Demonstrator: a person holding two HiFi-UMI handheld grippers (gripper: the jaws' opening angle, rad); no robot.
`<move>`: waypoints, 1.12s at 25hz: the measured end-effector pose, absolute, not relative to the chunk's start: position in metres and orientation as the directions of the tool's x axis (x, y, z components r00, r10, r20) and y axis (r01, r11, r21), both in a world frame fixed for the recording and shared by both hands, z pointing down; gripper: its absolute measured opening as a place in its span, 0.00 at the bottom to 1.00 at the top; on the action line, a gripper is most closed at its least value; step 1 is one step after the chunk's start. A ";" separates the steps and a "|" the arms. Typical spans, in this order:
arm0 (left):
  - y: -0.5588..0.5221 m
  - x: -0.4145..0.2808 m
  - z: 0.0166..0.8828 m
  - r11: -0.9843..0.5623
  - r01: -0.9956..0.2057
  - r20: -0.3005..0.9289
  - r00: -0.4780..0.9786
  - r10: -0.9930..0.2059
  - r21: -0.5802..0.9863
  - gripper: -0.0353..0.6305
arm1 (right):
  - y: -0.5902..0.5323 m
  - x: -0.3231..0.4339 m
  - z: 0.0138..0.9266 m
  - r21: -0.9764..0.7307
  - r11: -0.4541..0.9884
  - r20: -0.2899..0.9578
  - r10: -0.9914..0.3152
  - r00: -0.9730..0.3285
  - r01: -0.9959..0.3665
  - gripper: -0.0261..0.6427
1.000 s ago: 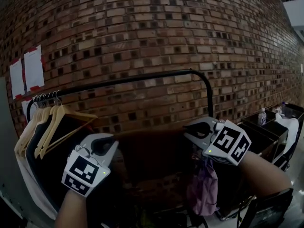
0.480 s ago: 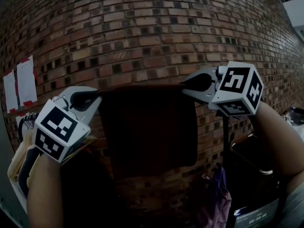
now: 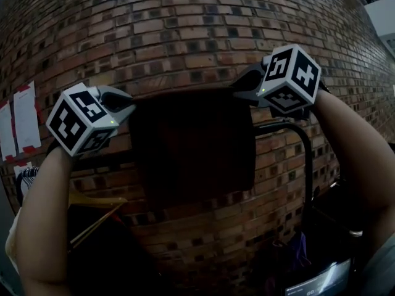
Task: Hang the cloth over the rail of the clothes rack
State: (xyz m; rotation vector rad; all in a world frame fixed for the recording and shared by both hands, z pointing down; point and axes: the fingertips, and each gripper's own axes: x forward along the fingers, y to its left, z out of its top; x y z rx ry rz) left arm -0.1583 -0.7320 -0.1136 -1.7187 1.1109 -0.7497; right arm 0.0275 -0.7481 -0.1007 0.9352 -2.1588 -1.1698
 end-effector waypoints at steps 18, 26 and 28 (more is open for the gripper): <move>-0.821 -0.165 -0.015 -0.668 -0.065 0.633 0.264 -0.728 -0.741 0.08 | -0.839 0.026 -0.027 0.661 0.732 0.610 -0.652 -0.451 -0.164 0.12; -0.833 -0.165 -0.021 -0.647 -0.099 0.604 0.278 -0.747 -0.756 0.41 | -0.843 0.032 -0.017 0.669 0.729 0.625 -0.657 -0.422 -0.143 0.30; -0.834 -0.165 -0.025 -0.640 -0.111 0.590 0.295 -0.752 -0.760 0.41 | -0.843 0.031 -0.017 0.668 0.730 0.622 -0.655 -0.428 -0.145 0.30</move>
